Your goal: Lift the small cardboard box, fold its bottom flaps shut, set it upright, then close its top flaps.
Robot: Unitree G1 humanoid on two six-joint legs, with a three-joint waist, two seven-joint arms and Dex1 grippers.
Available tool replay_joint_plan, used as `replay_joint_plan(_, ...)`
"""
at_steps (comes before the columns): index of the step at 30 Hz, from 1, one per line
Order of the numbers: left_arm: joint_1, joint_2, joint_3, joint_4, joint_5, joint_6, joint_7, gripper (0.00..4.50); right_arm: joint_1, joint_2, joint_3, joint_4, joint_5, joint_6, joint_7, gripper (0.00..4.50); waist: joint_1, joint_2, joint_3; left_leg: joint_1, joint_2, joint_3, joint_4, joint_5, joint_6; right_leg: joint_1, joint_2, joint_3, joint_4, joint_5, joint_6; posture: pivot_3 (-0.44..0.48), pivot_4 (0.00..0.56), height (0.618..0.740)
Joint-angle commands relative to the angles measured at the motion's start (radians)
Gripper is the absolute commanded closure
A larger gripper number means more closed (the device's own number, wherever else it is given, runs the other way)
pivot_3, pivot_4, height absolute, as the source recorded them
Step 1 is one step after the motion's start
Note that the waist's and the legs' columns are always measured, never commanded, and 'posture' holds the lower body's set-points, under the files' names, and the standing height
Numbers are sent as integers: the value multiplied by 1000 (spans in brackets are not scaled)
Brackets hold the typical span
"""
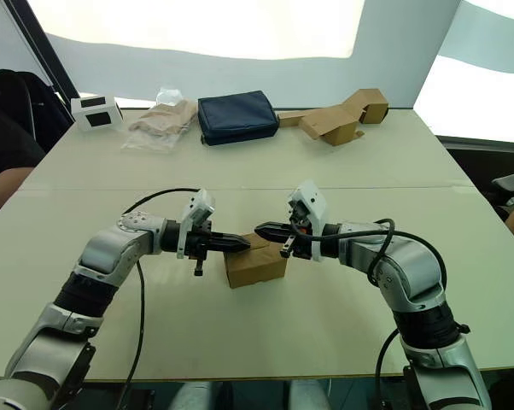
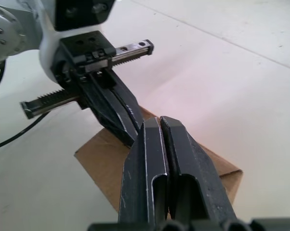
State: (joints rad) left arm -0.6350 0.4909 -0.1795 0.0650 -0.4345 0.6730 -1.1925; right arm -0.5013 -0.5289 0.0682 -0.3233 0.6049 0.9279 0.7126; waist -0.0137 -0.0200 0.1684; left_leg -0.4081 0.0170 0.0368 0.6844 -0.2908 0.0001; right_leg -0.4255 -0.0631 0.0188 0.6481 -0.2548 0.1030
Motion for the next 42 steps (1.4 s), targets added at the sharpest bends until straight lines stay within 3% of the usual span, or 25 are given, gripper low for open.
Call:
replay_joint_plan(1, -17, 20, 53, -87, -57, 51, 21, 4461, -16, 8, -1, -7, -12, -46, 3, 4500, 0, 0, 0, 0, 0, 0, 0, 0, 0, 0, 0, 0, 0, 0, 0, 0, 150, 740)
replay_joint_plan(13, 104, 51, -35, -107, 17, 36, 81, 4461, 74, -21, 131, 75, -156, -103, 6, 4500, 1, 0, 0, 1, 0, 0, 0, 0, 0, 1, 0, 0, 0, 0, 0, 0, 150, 740)
replay_joint_plan(17, 102, 53, -11, -126, -3, 39, 87, 4461, 68, -7, 86, 45, -117, -104, 16, 4500, 1, 0, 0, 3, 0, 0, 0, 0, 0, 3, 0, 0, 0, -1, -1, 0, 150, 740)
replay_joint_plan(24, 97, 76, 121, -223, -115, 103, 121, 4461, 18, -13, -66, -86, 53, -22, 22, 4500, 0, 0, 0, 0, 1, 0, 0, 0, 0, 0, 0, 0, 0, 0, 0, 0, 150, 740)
replay_joint_plan(29, 152, 155, 233, -314, -156, 130, 169, 4461, 64, -130, -163, -169, 111, 28, 54, 4500, 1, 0, 0, 0, 1, -1, -2, 0, 0, -1, -1, 0, -1, 0, 0, 0, 150, 740)
replay_joint_plan(34, 279, 252, 381, -412, -248, 123, 130, 4461, 190, -317, -276, -232, 158, 46, 144, 4500, 2, 0, 0, -1, 1, -1, -2, 0, 0, 0, -2, -1, -3, -1, -2, 0, 150, 740)
replay_joint_plan(42, 551, 445, 552, -485, -273, 101, 23, 4461, 387, -492, -465, -299, 221, 46, 270, 4500, 2, 0, 1, 0, 2, 0, -2, 0, 0, 0, -3, 0, -3, -3, -5, 0, 150, 740)
